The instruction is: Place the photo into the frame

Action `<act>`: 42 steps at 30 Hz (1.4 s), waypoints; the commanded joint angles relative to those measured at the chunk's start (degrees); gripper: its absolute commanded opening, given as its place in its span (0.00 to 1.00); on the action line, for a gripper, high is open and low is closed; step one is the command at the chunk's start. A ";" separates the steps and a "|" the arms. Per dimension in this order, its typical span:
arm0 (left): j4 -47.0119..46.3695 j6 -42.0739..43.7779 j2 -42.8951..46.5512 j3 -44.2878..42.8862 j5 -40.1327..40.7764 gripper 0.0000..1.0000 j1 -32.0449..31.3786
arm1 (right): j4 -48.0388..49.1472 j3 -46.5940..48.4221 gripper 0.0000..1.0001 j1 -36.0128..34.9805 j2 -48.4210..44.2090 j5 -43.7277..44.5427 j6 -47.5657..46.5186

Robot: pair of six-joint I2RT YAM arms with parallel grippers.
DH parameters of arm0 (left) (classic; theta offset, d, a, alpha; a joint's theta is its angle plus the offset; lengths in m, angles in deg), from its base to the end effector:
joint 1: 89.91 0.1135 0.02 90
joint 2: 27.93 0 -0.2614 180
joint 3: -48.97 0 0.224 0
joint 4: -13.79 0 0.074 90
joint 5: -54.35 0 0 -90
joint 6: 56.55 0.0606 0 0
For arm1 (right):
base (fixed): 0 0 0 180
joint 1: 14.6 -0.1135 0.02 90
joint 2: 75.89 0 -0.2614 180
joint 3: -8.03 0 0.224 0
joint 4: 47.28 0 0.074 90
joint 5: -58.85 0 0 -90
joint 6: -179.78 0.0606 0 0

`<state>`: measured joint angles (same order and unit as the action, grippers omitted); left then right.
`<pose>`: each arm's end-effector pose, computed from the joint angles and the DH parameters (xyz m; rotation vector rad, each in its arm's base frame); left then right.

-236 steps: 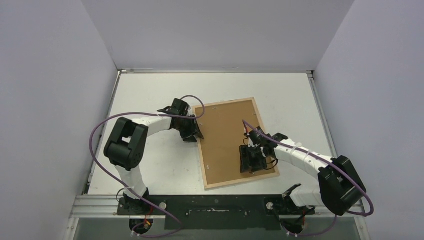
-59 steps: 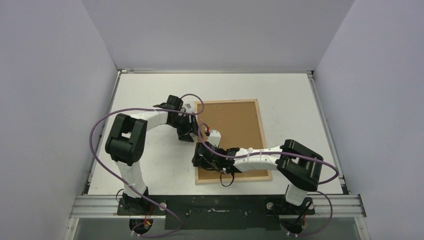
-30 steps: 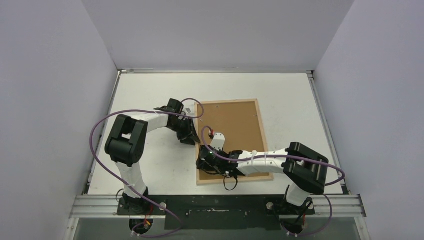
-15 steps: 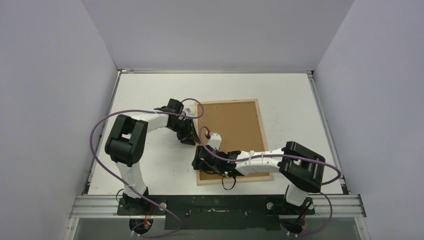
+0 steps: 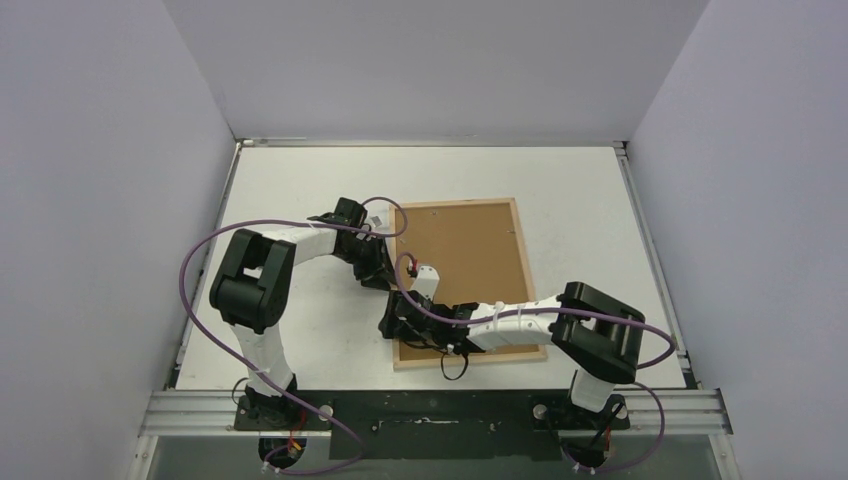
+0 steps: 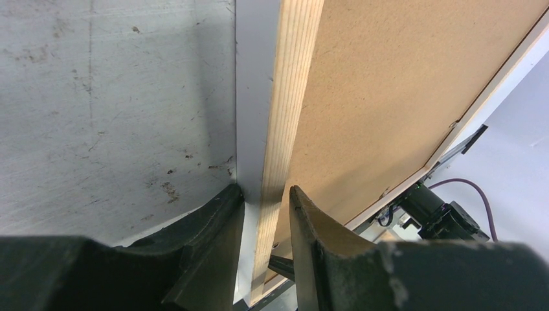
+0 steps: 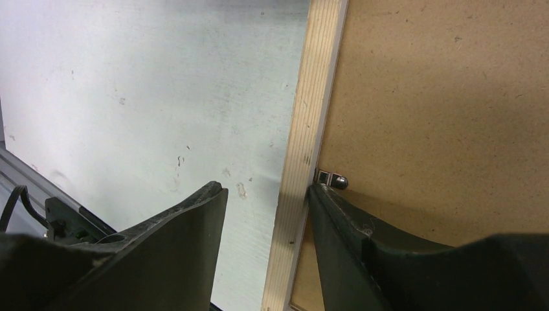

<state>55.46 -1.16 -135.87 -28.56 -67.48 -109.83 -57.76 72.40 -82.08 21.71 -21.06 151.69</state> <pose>0.3015 -0.1433 0.1294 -0.2470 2.9599 -0.9664 0.1395 0.3087 0.1575 -0.0273 2.5079 0.8740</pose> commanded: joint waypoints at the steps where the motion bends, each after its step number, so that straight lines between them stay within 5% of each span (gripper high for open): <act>1: 0.65 0.79 -0.96 1.56 2.66 0.31 -0.64 | -1.74 0.91 0.51 0.12 -1.50 1.79 -3.78; 8: 1.77 0.95 0.51 -2.31 0.58 0.34 0.16 | -4.88 3.61 0.53 -0.46 -13.85 4.11 -11.68; 17: 0.68 -1.90 3.12 -9.48 -4.89 0.66 3.86 | -11.89 -1.16 0.53 0.56 -28.72 14.87 -14.58; 22: 2.04 -0.74 1.45 -15.61 -3.09 0.73 6.50 | -11.75 -3.87 0.54 4.11 -32.33 17.36 -14.21; 35: 5.19 7.02 -12.89 -32.60 7.00 0.62 7.12 | -3.67 5.42 0.50 20.23 -13.92 -0.44 -14.01; 42: -1.87 4.15 -13.81 -29.78 0.37 0.47 8.55 | 5.20 14.84 0.45 24.73 4.03 -9.61 -11.20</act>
<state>59.41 4.04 -150.23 -58.31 -63.05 -102.40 -60.86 81.80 -59.09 19.33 -24.58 138.46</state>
